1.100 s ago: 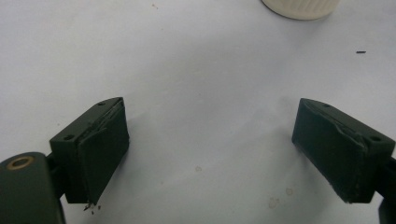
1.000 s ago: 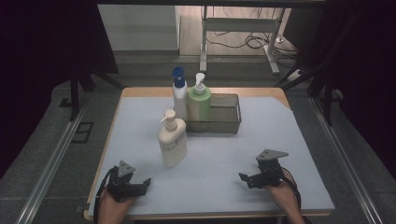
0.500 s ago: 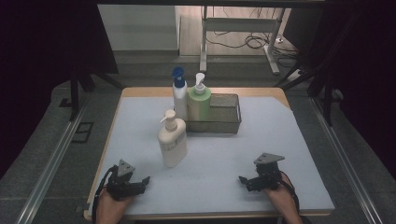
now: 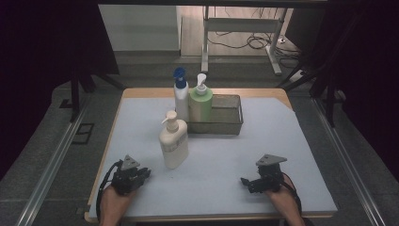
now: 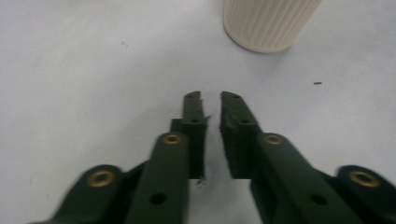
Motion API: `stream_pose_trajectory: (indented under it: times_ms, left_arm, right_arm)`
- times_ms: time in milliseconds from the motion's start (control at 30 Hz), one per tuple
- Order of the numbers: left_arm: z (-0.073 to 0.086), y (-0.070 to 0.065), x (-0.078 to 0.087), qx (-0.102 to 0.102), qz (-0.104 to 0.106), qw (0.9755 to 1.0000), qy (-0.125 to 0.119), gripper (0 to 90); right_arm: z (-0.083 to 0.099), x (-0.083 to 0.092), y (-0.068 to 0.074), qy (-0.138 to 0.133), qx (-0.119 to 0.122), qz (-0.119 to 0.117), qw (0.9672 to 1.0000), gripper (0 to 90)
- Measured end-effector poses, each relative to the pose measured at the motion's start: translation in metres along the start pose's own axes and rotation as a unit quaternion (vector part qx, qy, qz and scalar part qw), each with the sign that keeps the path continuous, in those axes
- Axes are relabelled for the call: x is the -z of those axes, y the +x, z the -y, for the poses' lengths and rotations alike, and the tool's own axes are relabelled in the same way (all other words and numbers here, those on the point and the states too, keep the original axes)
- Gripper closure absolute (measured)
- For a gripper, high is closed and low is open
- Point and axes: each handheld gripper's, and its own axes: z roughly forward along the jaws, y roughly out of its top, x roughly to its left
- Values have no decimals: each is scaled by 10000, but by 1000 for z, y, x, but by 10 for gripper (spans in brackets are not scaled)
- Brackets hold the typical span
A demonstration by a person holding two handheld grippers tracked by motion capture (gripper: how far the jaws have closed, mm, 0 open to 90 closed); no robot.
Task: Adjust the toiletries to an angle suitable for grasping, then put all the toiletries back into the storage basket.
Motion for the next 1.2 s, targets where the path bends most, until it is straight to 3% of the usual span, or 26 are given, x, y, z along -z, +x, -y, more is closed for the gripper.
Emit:
stream_pose_trajectory:
  times_ms: [100, 333, 567, 1033, 1200]
  left_arm:
    - [-5, 2, -3, -23, 54, 10000, -24, 894]
    - [-21, 4, -10, -138, 143, 9997, -103, 896]
    - [-35, 8, -18, -89, 172, 9996, -196, 896]
    - [-47, 12, -45, -70, 249, 9994, -240, 897]
    - [-49, 9, -51, -68, 431, 9987, -280, 897]
  right_arm:
    - [0, 0, 0, 5, 0, -4, 10000, 0]
    - [0, 0, 0, -3, 3, 1, 10000, 0]
    - [0, 0, 0, -3, 1, -2, 10000, 0]
    - [0, 0, 0, 3, 3, 2, 10000, 0]
    - [0, 0, 0, 26, -3, 0, 10000, 0]
